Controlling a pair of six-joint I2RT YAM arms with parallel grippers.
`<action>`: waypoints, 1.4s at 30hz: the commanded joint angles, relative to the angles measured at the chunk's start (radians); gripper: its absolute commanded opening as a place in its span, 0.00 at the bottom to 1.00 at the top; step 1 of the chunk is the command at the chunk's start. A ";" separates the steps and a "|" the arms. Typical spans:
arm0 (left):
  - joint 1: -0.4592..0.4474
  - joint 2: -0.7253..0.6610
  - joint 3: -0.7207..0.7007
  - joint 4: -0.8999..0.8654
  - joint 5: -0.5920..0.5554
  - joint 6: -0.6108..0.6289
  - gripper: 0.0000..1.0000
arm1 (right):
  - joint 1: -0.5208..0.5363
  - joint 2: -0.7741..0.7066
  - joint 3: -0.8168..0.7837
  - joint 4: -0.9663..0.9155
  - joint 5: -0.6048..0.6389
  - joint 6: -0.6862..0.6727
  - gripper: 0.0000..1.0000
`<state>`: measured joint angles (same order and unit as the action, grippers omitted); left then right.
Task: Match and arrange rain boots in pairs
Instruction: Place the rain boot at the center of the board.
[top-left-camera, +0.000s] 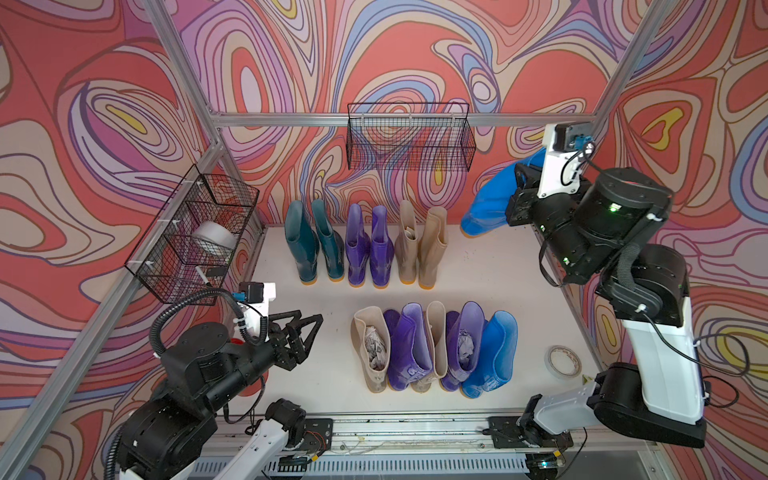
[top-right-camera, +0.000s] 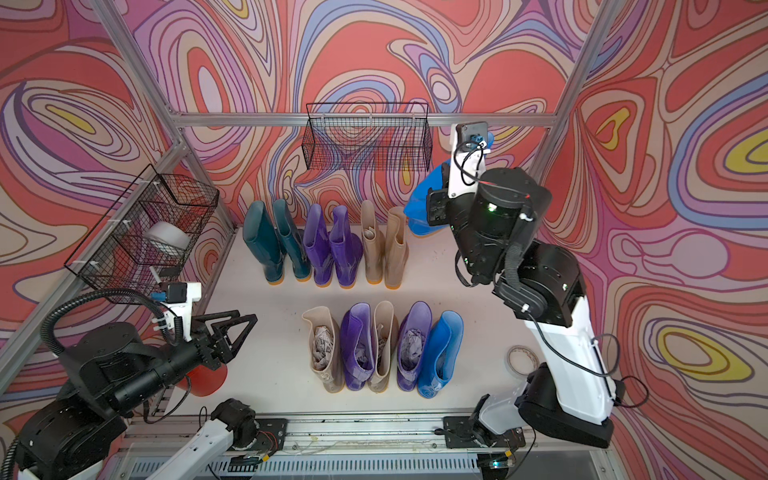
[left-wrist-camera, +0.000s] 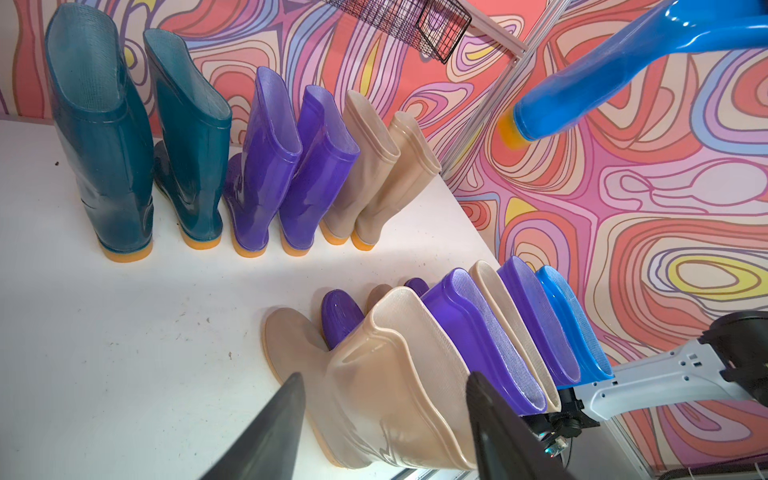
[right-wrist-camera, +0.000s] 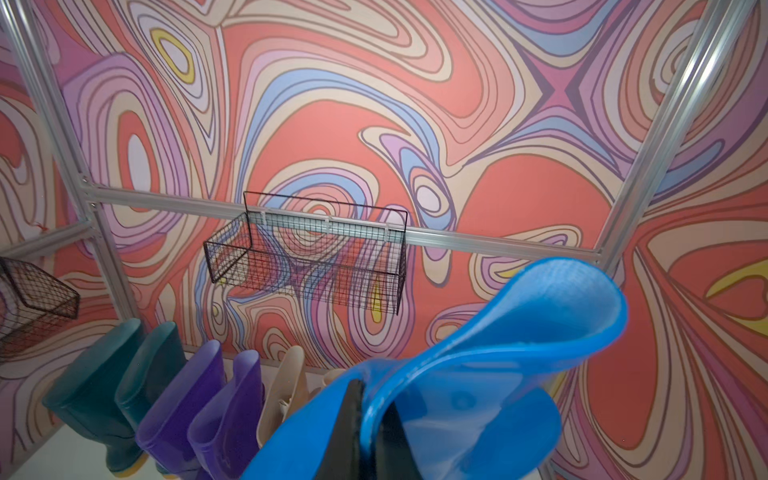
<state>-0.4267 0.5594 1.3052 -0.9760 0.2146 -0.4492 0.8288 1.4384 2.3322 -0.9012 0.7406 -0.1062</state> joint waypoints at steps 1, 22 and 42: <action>-0.006 0.011 -0.016 0.042 0.021 -0.011 0.64 | -0.058 -0.009 0.013 -0.020 0.019 0.022 0.00; -0.004 0.026 -0.055 0.063 0.001 -0.013 0.64 | -0.738 0.084 -0.232 -0.115 -0.712 0.261 0.00; -0.006 0.093 -0.128 0.178 0.013 -0.009 0.64 | -0.772 0.300 -0.233 -0.121 -0.878 0.253 0.00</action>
<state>-0.4267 0.6441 1.1881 -0.8383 0.2276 -0.4530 0.0601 1.7477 2.0754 -1.1149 -0.0944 0.1516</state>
